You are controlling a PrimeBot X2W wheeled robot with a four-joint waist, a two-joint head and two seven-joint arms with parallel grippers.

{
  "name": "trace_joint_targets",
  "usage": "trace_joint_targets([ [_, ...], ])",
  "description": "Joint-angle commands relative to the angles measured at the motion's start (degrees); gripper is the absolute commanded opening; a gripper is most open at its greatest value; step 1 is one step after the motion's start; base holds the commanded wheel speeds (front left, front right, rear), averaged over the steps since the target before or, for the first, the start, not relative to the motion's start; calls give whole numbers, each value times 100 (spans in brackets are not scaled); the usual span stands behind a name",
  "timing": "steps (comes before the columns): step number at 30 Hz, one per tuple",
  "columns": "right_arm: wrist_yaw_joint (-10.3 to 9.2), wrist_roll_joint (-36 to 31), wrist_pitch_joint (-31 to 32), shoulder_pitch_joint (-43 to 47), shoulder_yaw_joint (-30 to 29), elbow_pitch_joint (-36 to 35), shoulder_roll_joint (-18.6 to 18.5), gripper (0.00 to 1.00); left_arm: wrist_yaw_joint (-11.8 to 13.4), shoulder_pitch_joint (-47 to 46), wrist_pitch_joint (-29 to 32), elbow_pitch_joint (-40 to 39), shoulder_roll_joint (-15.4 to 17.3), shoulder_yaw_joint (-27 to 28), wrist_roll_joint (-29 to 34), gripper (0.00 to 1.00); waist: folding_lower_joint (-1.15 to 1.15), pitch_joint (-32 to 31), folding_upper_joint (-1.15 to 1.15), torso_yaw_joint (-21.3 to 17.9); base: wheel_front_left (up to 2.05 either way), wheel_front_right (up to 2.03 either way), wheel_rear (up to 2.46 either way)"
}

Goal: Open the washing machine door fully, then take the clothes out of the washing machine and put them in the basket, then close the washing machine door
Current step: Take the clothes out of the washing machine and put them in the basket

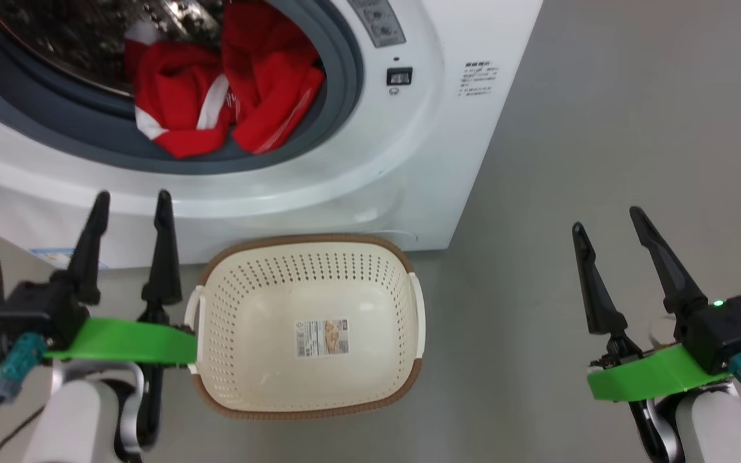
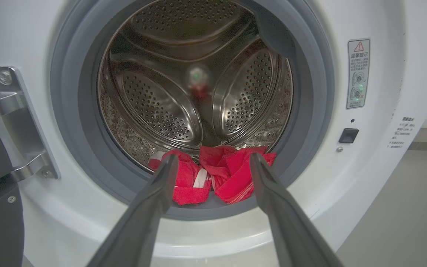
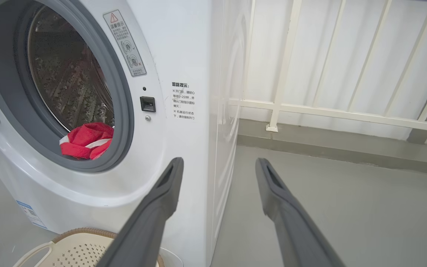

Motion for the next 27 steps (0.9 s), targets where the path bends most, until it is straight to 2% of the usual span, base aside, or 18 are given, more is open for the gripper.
trace_joint_targets([
  [1,28,-75,-37,-188,177,-186,-45,100,58,-266,-56,-74,176,214,59,100,0,389,0,2,0,0,0],
  [10,28,-66,-37,-505,285,-318,-45,100,156,-1051,18,318,272,216,115,100,0,888,0,-17,0,0,0],
  [27,28,-29,-37,-795,346,-358,-45,100,-26,-2876,124,1872,604,168,64,100,0,1583,0,-238,0,0,0],
])
